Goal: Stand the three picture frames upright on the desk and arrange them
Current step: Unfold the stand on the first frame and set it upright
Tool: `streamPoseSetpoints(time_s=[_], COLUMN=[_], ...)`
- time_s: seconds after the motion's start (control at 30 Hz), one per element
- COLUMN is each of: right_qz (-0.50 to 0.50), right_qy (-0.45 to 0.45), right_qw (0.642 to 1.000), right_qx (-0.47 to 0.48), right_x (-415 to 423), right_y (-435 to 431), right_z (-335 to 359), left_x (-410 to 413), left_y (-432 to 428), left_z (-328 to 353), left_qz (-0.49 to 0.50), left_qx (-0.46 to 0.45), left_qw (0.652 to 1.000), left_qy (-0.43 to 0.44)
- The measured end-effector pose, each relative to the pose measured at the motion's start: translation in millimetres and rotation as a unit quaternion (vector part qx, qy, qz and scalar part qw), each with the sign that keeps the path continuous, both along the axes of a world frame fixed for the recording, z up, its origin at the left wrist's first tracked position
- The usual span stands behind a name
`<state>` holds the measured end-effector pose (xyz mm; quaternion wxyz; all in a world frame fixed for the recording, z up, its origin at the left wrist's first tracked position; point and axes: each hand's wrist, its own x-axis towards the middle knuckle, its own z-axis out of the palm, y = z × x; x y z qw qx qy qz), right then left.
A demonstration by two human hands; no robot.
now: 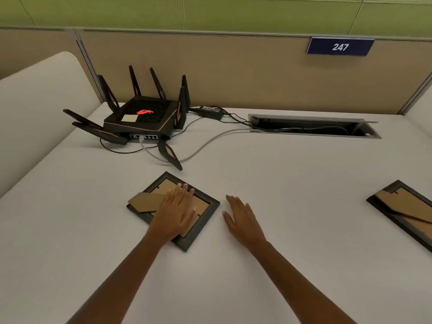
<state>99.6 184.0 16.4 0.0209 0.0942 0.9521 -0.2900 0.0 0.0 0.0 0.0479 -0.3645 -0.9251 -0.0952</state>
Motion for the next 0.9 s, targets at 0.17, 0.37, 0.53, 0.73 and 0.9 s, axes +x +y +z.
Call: streamPoseSetpoints(time_s=[0.17, 0.37, 0.53, 0.73, 0.9], right_qz=[0.023, 0.003, -0.015, -0.059, -0.112], right_qy=[-0.009, 0.011, 0.001, -0.001, -0.010], right_qw=[1.000, 1.000, 0.999, 0.997, 0.994], right_qx=[0.011, 0.006, 0.038, 0.045, -0.017], right_x=[-10.8, -18.3, -30.4, -44.5, -52.6], right_y=[-16.2, -30.3, -39.3, -45.3, -45.6], right_z=[2.0, 12.8, 16.3, 19.3, 22.6], left_x=[-9.3, -17.6, -23.6, -27.6, -26.5], left_y=[-31.3, -46.3, -46.2, -45.1, -46.7], left_z=[-3.6, -4.2, -3.4, -5.4, -0.3], left_qz=[-0.068, -0.168, -0.223, -0.258, -0.245], left_qx=[0.020, -0.004, -0.035, -0.063, -0.083], left_qw=[0.997, 0.985, 0.974, 0.964, 0.966], left_qy=[-0.006, -0.036, -0.011, 0.002, 0.012])
